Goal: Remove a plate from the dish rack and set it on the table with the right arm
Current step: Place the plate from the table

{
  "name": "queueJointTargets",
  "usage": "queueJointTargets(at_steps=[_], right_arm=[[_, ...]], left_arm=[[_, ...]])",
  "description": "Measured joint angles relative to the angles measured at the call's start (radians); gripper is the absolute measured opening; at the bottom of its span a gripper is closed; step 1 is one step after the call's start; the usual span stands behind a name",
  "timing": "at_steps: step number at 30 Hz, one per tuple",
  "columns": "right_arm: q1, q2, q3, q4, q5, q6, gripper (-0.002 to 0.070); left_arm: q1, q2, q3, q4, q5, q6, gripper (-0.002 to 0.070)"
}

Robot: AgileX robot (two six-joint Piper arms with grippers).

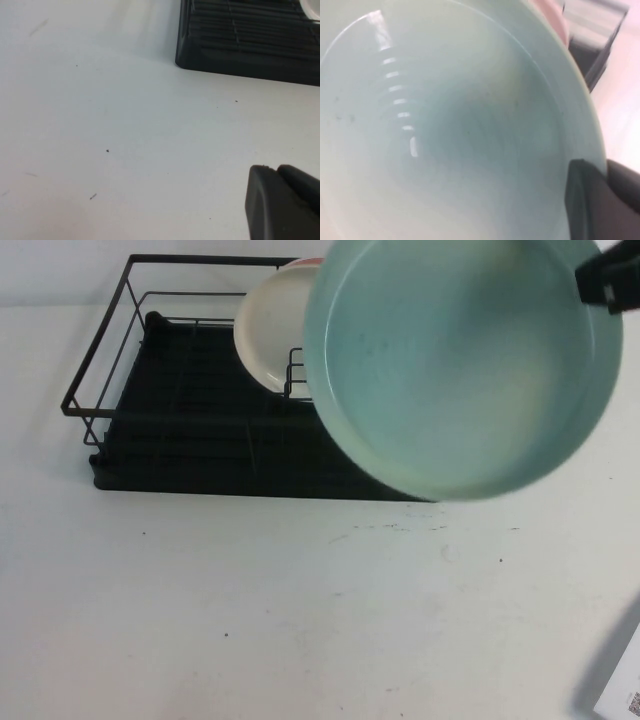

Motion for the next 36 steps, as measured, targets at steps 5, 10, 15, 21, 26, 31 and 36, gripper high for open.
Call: queueJointTargets(at_steps=[5, 10, 15, 21, 26, 31, 36], right_arm=[[0.000, -0.113, 0.206, 0.086, 0.002, 0.075, -0.0010], [0.000, -0.167, 0.388, 0.259, -0.001, 0.084, -0.0010], [0.000, -0.161, 0.523, 0.402, -0.049, 0.086, -0.0010], [0.002, -0.085, 0.578, 0.473, -0.121, 0.086, -0.0010], [0.062, 0.020, 0.578, 0.475, -0.217, 0.086, -0.0010], [0.129, 0.146, 0.578, 0.475, -0.283, 0.086, -0.0010], [0.138, 0.240, 0.578, 0.473, -0.374, 0.086, -0.0010]], left_arm=[[0.000, 0.000, 0.000, 0.000, 0.000, 0.000, -0.0004], [0.000, 0.000, 0.000, 0.000, 0.000, 0.000, -0.0004], [0.000, 0.000, 0.000, 0.000, 0.000, 0.000, -0.0004], [0.000, 0.000, 0.000, 0.000, 0.000, 0.000, -0.0004], [0.000, 0.000, 0.000, 0.000, 0.000, 0.000, -0.0004], [0.000, 0.000, 0.000, 0.000, 0.000, 0.000, -0.0004], [0.000, 0.000, 0.000, 0.000, 0.000, 0.000, -0.0004]])
